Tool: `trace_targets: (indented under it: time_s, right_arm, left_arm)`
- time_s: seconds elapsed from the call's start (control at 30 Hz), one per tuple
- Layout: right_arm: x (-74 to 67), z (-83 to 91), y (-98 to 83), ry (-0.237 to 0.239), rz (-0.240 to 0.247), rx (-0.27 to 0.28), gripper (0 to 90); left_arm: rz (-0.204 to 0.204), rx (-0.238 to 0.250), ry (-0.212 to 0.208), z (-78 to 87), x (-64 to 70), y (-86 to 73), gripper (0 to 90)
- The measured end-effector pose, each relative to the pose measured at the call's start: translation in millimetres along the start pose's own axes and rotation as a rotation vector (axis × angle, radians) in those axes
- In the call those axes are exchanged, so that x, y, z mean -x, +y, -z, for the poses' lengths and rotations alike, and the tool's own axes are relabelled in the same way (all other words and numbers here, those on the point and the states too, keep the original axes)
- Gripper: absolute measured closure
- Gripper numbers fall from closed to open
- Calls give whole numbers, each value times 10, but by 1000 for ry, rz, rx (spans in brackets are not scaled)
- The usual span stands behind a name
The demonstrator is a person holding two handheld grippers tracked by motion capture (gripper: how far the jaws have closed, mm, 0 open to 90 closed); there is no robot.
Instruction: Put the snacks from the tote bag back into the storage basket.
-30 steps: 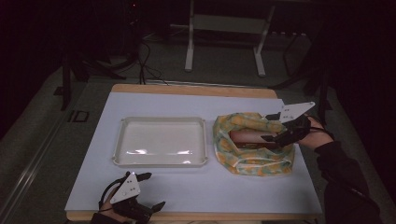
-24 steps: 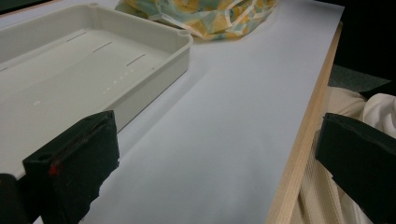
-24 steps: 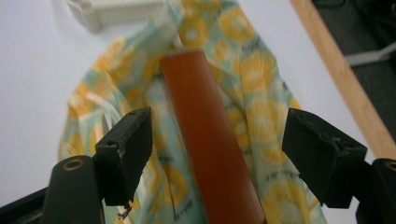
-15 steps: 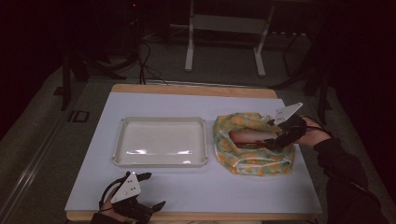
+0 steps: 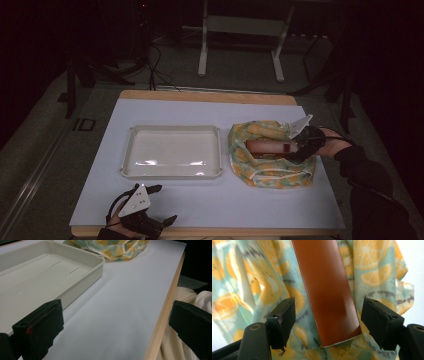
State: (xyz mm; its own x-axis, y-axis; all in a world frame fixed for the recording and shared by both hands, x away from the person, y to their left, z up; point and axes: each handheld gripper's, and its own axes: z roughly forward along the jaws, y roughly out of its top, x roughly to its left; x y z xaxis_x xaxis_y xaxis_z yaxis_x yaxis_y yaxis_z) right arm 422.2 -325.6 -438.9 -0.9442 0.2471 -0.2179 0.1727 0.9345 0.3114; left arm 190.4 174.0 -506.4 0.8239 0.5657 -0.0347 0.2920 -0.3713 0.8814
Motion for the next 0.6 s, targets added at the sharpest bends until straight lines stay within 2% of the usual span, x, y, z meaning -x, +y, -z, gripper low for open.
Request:
trace_targets:
  time_s: [0.37, 0.43, 0.6]
  right_arm:
    - [48, -154, 63, -4, 40, -100, 294]
    - [54, -178, 79, -17, 54, -122, 294]
    - [31, -264, 106, -12, 90, -166, 312]
  left_arm:
    - [1, -5, -4, -1, 0, -3, 0]
    - [0, -8, -4, -3, 0, -5, 0]
    - [5, -6, -3, 0, -3, -7, 0]
